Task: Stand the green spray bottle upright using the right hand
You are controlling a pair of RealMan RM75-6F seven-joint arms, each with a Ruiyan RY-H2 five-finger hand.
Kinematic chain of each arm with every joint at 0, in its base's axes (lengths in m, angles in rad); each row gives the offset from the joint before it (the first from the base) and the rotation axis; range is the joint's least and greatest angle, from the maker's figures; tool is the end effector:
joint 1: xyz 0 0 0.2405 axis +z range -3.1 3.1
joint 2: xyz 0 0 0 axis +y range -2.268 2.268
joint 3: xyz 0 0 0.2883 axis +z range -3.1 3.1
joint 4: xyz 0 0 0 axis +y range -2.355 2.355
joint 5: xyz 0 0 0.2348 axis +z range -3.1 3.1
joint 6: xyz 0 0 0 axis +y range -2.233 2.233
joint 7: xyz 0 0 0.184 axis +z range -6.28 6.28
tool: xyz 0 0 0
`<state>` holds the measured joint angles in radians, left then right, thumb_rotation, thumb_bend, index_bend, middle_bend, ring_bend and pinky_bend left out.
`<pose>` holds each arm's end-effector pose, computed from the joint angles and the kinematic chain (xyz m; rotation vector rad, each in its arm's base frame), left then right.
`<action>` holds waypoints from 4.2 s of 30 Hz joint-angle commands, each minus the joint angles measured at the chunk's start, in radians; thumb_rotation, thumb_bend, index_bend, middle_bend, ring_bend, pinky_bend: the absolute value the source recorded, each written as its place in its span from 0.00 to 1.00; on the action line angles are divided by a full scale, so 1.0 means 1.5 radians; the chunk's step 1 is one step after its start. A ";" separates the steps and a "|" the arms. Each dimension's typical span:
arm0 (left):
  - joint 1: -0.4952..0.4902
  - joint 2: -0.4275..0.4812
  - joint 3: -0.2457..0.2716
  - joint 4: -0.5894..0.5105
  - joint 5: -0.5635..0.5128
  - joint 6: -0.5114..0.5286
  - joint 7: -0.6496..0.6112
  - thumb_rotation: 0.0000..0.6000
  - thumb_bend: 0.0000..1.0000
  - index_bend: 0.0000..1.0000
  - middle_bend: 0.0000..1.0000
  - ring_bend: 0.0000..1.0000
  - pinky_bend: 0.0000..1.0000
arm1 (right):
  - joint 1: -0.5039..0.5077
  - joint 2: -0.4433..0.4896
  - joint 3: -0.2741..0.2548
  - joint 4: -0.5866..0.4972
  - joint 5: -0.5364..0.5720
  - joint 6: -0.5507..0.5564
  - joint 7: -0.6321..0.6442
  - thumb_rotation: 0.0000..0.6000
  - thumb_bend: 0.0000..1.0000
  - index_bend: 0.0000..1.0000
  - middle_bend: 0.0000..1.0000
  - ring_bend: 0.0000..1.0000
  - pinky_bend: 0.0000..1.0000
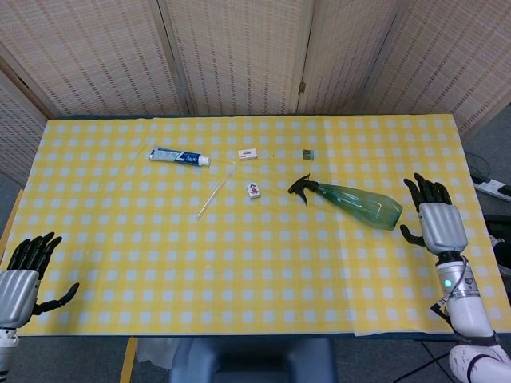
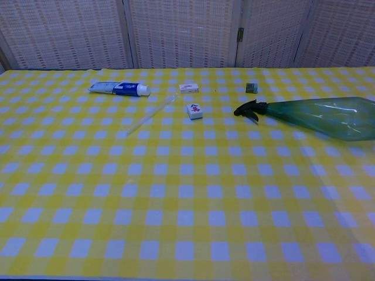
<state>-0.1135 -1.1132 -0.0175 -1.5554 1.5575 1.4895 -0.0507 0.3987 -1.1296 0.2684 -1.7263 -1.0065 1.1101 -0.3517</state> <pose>-0.3495 0.2288 0.1496 -1.4643 -0.8735 -0.9288 -0.2955 -0.3641 0.1286 1.4082 -0.9860 0.7413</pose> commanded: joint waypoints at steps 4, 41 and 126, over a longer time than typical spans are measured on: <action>0.005 0.010 0.001 0.006 0.008 0.013 -0.034 0.60 0.33 0.00 0.07 0.04 0.00 | 0.180 -0.101 0.051 0.068 0.292 -0.104 -0.174 1.00 0.36 0.00 0.00 0.05 0.00; 0.002 0.024 -0.005 0.040 0.002 0.008 -0.124 0.61 0.33 0.00 0.07 0.04 0.00 | 0.394 -0.414 0.015 0.554 0.461 -0.242 -0.202 1.00 0.36 0.31 0.38 0.44 0.30; 0.002 0.016 0.006 0.016 0.022 0.011 -0.053 0.60 0.33 0.00 0.07 0.04 0.00 | -0.040 -0.298 -0.102 0.460 -0.337 0.295 0.758 1.00 0.31 0.00 0.00 0.10 0.00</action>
<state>-0.1108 -1.0889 -0.0081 -1.5322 1.5895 1.5058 -0.1307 0.3618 -1.6103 0.1275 -1.0090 -1.4987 1.5297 0.8320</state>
